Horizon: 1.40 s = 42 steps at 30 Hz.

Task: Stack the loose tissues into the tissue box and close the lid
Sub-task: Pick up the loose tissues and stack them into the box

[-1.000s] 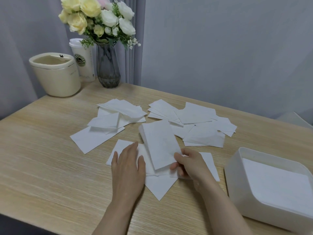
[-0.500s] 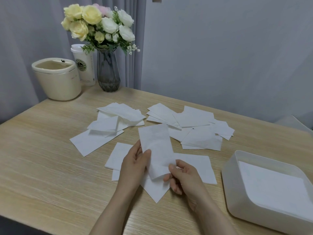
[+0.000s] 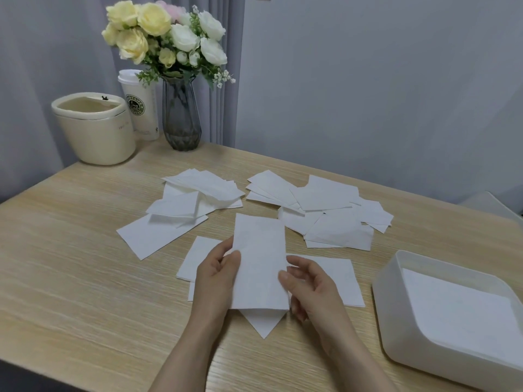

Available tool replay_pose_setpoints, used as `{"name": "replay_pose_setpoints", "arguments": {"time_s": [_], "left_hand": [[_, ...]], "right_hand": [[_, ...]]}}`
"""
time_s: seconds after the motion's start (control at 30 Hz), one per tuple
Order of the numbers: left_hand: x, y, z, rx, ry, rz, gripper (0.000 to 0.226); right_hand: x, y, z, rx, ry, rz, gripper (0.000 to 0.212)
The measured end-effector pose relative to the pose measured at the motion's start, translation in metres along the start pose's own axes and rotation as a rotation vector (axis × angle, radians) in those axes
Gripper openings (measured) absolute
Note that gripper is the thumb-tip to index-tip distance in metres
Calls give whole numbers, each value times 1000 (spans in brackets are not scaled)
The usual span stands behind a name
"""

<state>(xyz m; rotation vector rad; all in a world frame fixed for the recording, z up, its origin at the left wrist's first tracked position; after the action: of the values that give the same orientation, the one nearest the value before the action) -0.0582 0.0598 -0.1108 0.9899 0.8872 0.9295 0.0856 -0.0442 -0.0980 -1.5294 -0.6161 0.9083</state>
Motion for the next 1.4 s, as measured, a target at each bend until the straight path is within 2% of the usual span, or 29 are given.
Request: {"name": "replay_pose_setpoints", "arguments": {"time_s": [0.1,0.2,0.3,0.43,0.6,0.8,0.93,1.07,1.23,1.4], "left_hand": [[-1,0,0,-10,-6,5,24],[-3,-1,8,-12,-70,-5,22],[-3,-1,11,15,-93,4,25],[-2,-4,7,35,-80,-11,24],[-1,-5,8,52,-78,-23,25],[0,-6,7,76,-56,-24,26],[0,-7,4,80,-28,-20,26],[-1,-4,1,78,11,6,25],[-2,-3,0,85,18,16,23],[-3,-3,1,89,14,18,23]], "right_hand": [[-5,-1,8,-2,-87,6,26],[-7,-2,10,-72,-105,-38,24],[0,-9,-6,-230,32,-121,19],[17,-24,-40,-677,240,-280,26],[35,-17,-49,-1098,170,-182,39],[30,-20,-54,-1239,213,-96,33],[21,-25,-57,-1159,241,-84,14],[16,-24,-63,-1055,242,-65,23],[12,-18,-76,-769,306,-53,13],[8,-18,-77,-491,315,-124,17]]}}
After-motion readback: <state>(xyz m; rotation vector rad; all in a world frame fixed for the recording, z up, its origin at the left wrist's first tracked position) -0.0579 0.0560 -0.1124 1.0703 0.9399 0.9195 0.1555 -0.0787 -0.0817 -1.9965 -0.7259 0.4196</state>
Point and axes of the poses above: each hand's wrist, its own x-axis towards the middle knuckle, its own z-axis out of the palm, y = z × x, the point moved 8 cm from there along x, towards the middle knuckle, and after that the axes turned 1 degree about -z, right-handed, at the moved point
